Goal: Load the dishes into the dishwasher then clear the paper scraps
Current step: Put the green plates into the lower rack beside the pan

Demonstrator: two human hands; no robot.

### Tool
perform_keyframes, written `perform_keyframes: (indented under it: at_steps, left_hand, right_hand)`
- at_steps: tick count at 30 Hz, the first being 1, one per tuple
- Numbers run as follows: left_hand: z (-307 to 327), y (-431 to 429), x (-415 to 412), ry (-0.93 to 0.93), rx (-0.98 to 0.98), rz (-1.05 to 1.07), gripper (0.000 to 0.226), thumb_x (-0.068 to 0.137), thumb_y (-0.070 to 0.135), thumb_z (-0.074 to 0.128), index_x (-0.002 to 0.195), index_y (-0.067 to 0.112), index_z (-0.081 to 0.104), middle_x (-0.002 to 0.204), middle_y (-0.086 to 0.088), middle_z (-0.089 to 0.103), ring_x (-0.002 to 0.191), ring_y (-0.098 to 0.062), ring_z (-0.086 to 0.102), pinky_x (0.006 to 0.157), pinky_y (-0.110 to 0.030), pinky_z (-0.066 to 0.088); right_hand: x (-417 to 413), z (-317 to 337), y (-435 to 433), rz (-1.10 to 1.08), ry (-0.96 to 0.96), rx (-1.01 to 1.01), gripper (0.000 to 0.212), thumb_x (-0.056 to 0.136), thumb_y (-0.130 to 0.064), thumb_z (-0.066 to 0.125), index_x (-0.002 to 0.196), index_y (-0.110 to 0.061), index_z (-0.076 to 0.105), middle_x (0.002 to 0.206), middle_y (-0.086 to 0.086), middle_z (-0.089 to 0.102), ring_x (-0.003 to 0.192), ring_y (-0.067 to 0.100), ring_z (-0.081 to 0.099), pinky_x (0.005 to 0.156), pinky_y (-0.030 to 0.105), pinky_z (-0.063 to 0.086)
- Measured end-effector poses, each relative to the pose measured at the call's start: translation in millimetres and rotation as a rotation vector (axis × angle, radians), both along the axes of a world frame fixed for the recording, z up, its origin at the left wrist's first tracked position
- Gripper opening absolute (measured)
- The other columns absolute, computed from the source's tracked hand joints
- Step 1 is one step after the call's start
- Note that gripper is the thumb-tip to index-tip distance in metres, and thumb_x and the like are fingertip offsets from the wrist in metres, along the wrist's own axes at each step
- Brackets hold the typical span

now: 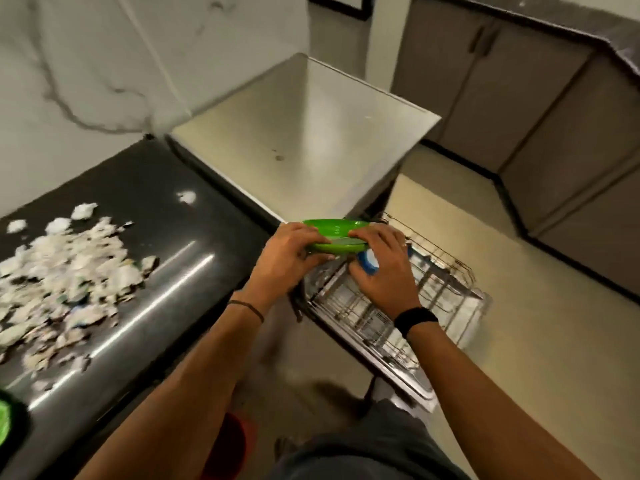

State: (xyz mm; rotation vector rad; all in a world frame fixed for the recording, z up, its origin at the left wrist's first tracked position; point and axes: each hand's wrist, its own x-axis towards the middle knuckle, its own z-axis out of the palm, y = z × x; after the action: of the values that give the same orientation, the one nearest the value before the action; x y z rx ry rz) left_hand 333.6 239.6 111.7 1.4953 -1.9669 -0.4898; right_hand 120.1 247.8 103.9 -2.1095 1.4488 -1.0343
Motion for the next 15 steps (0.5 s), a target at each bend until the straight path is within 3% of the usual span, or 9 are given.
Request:
perform_keyframes:
  at_steps: [2, 6, 9, 12, 15]
  left_hand:
    - [-1, -18, -37, 0.012, 0.017, -0.052, 0.035, 0.073, 0.028, 0.089, 0.101, 0.009, 0.080, 0.107, -0.014, 0.074, 0.108, -0.033, 0.067, 0.097, -0.035, 0.048]
    - [-6, -54, -96, -0.013, 0.032, -0.156, 0.034, 0.072, 0.028, 0.084, 0.096, 0.005, 0.078, 0.100, -0.015, 0.074, 0.098, -0.032, 0.068, 0.090, -0.039, 0.049]
    - [-22, -86, -134, -0.085, 0.008, -0.244, 0.028, 0.072, 0.021, 0.081, 0.093, 0.004, 0.075, 0.093, -0.017, 0.074, 0.089, -0.028, 0.067, 0.081, -0.035, 0.050]
    - [-53, -111, -162, -0.142, 0.014, -0.253, 0.029, 0.073, 0.011, 0.085, 0.098, 0.003, 0.073, 0.096, -0.016, 0.073, 0.091, -0.037, 0.068, 0.085, -0.038, 0.050]
    - [-100, -125, -178, -0.102, 0.006, -0.248, 0.037, 0.072, 0.003, 0.084, 0.105, 0.004, 0.067, 0.104, -0.017, 0.071, 0.101, -0.030, 0.062, 0.093, -0.035, 0.046]
  right_hand:
    - [-36, -9, -11, -0.024, -0.029, 0.059, 0.040, 0.086, -0.030, 0.061, 0.122, -0.013, 0.065, 0.125, 0.006, 0.061, 0.126, 0.025, 0.048, 0.109, 0.039, 0.040]
    - [-94, -33, -37, -0.048, -0.047, 0.116, 0.025, 0.092, -0.024, 0.067, 0.111, -0.008, 0.066, 0.114, 0.008, 0.066, 0.112, 0.024, 0.056, 0.098, 0.040, 0.048]
    - [-132, -54, -57, -0.112, -0.041, 0.203, 0.023, 0.093, -0.020, 0.073, 0.110, -0.008, 0.066, 0.113, 0.008, 0.065, 0.108, 0.026, 0.057, 0.093, 0.032, 0.046]
    - [-153, -73, -73, -0.164, -0.060, 0.272, 0.021, 0.093, -0.020, 0.072, 0.111, -0.010, 0.066, 0.111, 0.006, 0.065, 0.105, 0.025, 0.055, 0.087, 0.027, 0.041]
    - [-163, -106, -86, -0.174, -0.048, 0.352, 0.022, 0.095, -0.021, 0.070, 0.114, -0.011, 0.067, 0.113, 0.006, 0.066, 0.105, 0.025, 0.055, 0.088, 0.026, 0.040]
